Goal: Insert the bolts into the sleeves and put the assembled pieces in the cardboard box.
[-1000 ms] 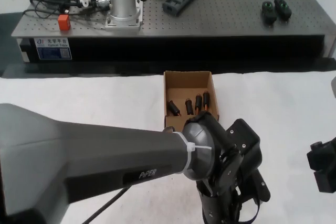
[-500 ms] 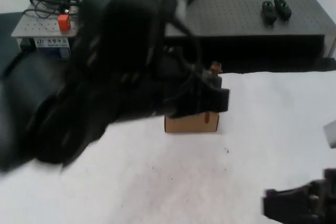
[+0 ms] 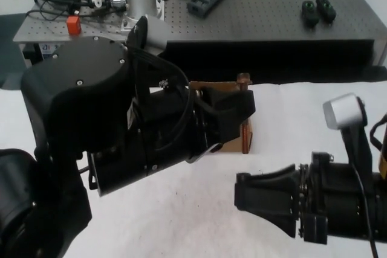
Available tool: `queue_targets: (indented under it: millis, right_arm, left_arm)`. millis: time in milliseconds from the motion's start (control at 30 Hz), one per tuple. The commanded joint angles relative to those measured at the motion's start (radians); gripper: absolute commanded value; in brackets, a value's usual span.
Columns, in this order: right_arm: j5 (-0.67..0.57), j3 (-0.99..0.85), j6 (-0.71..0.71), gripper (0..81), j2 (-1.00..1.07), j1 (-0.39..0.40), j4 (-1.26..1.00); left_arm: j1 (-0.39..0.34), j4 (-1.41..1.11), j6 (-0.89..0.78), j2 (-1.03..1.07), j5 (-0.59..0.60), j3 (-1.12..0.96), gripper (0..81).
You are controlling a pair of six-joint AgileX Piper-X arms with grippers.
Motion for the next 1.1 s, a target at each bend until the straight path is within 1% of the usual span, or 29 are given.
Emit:
queue_targets:
  millis: [0, 100, 367, 533, 700, 767, 800, 867, 900, 933, 967, 1000, 1033, 1067]
  right_arm:
    - [0.016, -0.033, 0.007, 4.2, 0.037, 0.018, -0.109]
    - [0.019, -0.033, 0.007, 4.2, 0.037, 0.018, -0.132]
    - [0.125, -0.033, 0.007, 4.2, 0.037, 0.018, -0.152]
    - [0.151, -0.033, -0.001, 4.2, 0.037, 0.018, -0.177]
    - [0.154, -0.033, -0.001, 4.2, 0.037, 0.018, -0.220]
    - [0.154, -0.036, -0.021, 4.2, 0.037, 0.018, -0.233]
    - [0.154, -0.036, -0.026, 4.2, 0.037, 0.018, -0.232]
    - [0.154, -0.035, -0.043, 4.2, 0.037, 0.012, -0.229]
    - [0.154, -0.035, -0.046, 4.2, 0.037, 0.008, -0.229]
    - [0.168, -0.035, -0.050, 4.2, 0.037, -0.002, -0.229]
    - [0.194, -0.035, -0.067, 4.2, 0.037, -0.015, -0.229]
    - [0.223, -0.035, -0.079, 4.2, 0.039, -0.028, -0.222]
    - [0.273, -0.040, -0.093, 4.2, 0.048, -0.052, -0.210]
    - [0.296, -0.050, -0.122, 4.2, 0.064, -0.069, -0.201]
  left_arm:
    - [0.002, -0.023, -0.018, -0.013, 0.010, -0.004, 0.6]
    - [0.002, -0.023, -0.018, -0.013, 0.010, -0.004, 0.6]
    - [0.002, -0.023, -0.013, -0.013, 0.010, -0.004, 0.6]
    - [0.002, -0.023, -0.010, -0.013, 0.010, -0.004, 0.6]
    - [0.002, 0.020, -0.011, -0.013, 0.092, -0.004, 0.5]
    - [0.002, 0.059, 0.003, -0.013, 0.135, -0.004, 7.8]
    - [0.002, 0.080, 0.023, -0.013, 0.139, -0.004, 15.8]
    - [0.002, 0.105, 0.036, -0.013, 0.131, -0.004, 38.4]
    - [0.002, 0.112, 0.035, -0.013, 0.099, -0.004, 49.7]
    - [0.002, 0.115, 0.035, -0.013, 0.068, -0.004, 56.8]
    - [0.002, 0.119, 0.035, -0.013, 0.042, -0.004, 58.7]
    - [0.002, 0.121, 0.037, -0.013, 0.022, -0.004, 57.8]
    - [0.008, 0.127, 0.049, -0.013, 0.011, -0.004, 55.2]
    - [0.014, 0.140, 0.074, -0.013, 0.010, -0.004, 51.9]
